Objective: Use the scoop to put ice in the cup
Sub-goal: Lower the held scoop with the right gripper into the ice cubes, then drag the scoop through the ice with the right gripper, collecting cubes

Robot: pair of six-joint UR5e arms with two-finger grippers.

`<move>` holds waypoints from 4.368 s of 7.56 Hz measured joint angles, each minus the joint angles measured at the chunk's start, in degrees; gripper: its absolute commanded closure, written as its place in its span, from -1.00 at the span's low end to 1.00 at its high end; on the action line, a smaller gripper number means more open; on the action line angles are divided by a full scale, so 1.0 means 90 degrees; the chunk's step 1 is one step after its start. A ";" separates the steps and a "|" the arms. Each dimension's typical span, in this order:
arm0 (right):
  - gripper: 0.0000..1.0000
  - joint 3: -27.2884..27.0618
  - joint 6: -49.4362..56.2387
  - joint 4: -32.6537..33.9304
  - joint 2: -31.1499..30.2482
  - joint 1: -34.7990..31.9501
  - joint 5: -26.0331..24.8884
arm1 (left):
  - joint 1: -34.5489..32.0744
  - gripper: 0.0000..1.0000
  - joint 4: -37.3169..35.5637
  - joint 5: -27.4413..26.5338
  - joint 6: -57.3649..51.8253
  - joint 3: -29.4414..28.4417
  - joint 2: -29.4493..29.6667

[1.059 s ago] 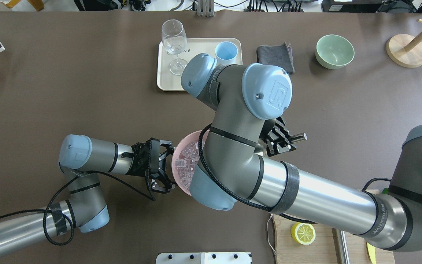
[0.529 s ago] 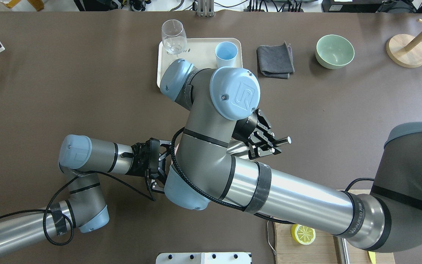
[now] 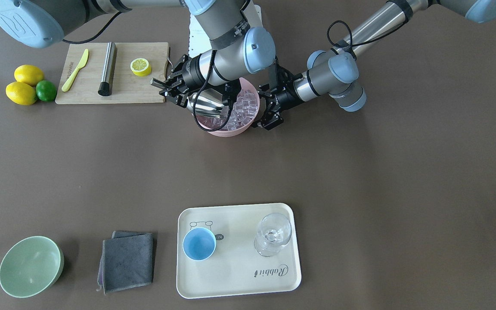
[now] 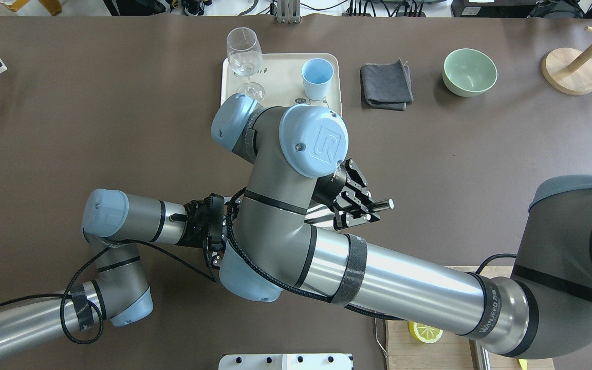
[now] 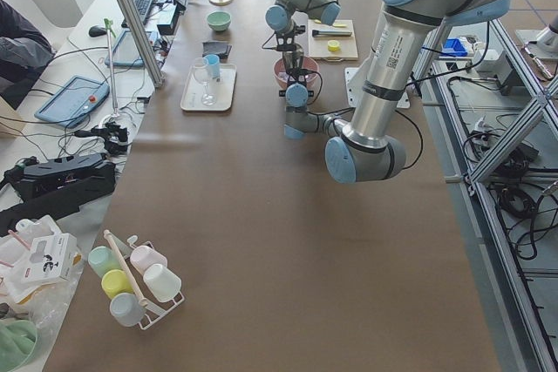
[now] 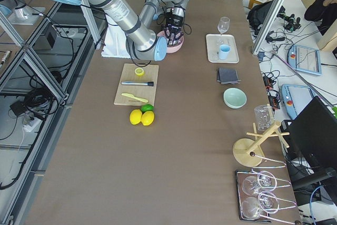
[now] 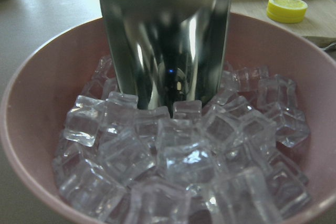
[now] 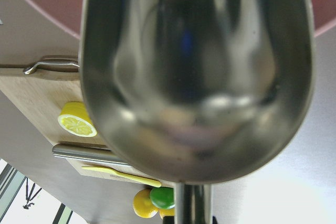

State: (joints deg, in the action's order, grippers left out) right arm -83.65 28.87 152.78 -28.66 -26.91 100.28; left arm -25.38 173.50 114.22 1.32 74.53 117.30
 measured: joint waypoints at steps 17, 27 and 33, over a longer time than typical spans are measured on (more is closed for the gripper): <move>1.00 -0.1882 -0.1372 -0.2071 -0.1579 0.0022 0.0701 | -0.0014 -0.95 -0.0017 0.0101 0.0121 -0.0077 0.0023; 1.00 -0.2641 -0.2211 -0.3707 -0.2354 0.0022 0.0763 | -0.0021 -0.95 -0.0087 0.0141 0.0366 -0.0090 0.0093; 1.00 -0.4051 -0.2756 -0.4662 -0.3467 0.0022 0.0699 | -0.0020 -0.95 -0.0131 0.0155 0.0361 -0.0104 0.0087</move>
State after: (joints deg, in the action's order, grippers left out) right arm -120.11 4.07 110.83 -59.86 -26.72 106.57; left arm -25.56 172.32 115.61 4.57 73.60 118.08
